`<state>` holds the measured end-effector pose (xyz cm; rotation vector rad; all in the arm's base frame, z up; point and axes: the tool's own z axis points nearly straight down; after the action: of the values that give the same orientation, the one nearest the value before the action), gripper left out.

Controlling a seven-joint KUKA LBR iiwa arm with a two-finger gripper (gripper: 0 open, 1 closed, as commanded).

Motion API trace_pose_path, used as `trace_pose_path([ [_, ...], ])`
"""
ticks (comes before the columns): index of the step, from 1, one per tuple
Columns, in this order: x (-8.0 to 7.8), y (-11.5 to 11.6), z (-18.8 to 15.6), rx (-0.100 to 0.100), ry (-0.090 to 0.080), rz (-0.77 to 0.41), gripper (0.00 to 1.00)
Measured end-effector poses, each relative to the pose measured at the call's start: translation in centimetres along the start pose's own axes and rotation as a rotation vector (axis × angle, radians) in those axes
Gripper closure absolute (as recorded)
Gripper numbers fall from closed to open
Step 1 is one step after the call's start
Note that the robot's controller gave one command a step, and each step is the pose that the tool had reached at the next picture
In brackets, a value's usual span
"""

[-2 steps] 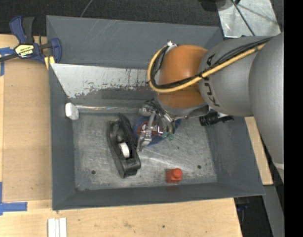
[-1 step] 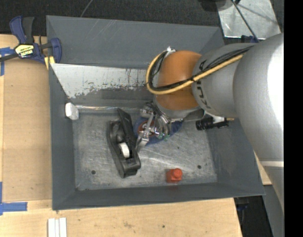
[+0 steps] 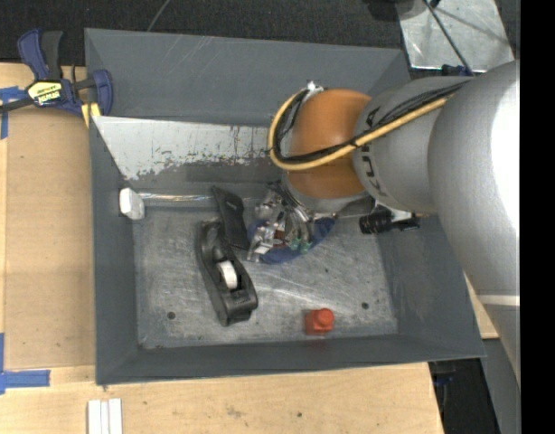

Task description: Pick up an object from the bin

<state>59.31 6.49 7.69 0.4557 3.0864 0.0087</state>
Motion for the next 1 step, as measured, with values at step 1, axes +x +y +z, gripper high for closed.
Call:
trace_pose_path([
  [1, -1.84, 0.99, -11.02, 0.004, 0.010, 0.009, 1.00],
])
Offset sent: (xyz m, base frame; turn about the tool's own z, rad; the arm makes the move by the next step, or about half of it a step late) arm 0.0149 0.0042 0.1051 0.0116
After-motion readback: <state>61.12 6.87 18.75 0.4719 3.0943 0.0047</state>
